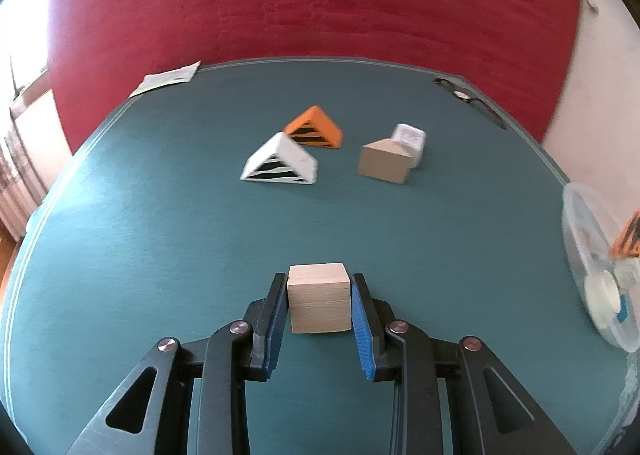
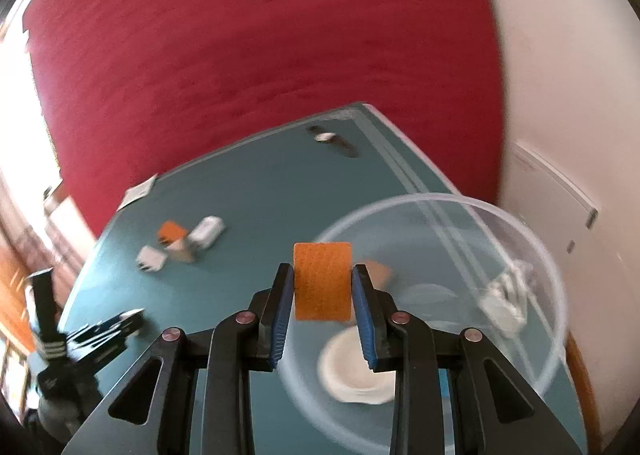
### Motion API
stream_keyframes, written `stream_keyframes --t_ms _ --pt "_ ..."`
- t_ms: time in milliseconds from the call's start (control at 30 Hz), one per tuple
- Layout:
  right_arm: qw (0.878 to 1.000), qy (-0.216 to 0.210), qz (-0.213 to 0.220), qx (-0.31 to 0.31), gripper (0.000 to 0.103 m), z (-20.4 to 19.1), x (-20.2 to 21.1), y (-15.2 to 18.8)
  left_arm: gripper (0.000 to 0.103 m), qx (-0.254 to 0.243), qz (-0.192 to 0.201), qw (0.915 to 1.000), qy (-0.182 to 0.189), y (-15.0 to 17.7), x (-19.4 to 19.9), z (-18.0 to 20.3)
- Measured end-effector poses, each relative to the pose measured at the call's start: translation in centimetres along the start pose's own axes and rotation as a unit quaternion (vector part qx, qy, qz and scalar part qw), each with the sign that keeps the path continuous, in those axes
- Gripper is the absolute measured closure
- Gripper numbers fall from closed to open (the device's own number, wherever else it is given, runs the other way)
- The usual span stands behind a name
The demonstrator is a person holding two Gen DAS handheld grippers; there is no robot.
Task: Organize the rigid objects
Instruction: 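Carry the orange block into the clear bowl and release while the left gripper releases the tan cube there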
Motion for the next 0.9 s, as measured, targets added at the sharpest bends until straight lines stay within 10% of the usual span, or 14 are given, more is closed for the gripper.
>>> stream_keyframes --t_ms 900 --pt "0.993 0.101 0.056 -0.025 0.070 7.2 0.9 -0.6 0.071 -0.101 0.021 0.9801 0.170 -4.4 2.9 15.1"
Point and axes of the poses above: each gripper's, at about its wrist camera, not at the fingertips, and x roughly against the way its jaws point, z to its right, y to its underside, the point moved 7 cm from there along -x, roughly the way its jaws point, and after that the axes turned 6 degrees about -x, right-handed, at the moved point
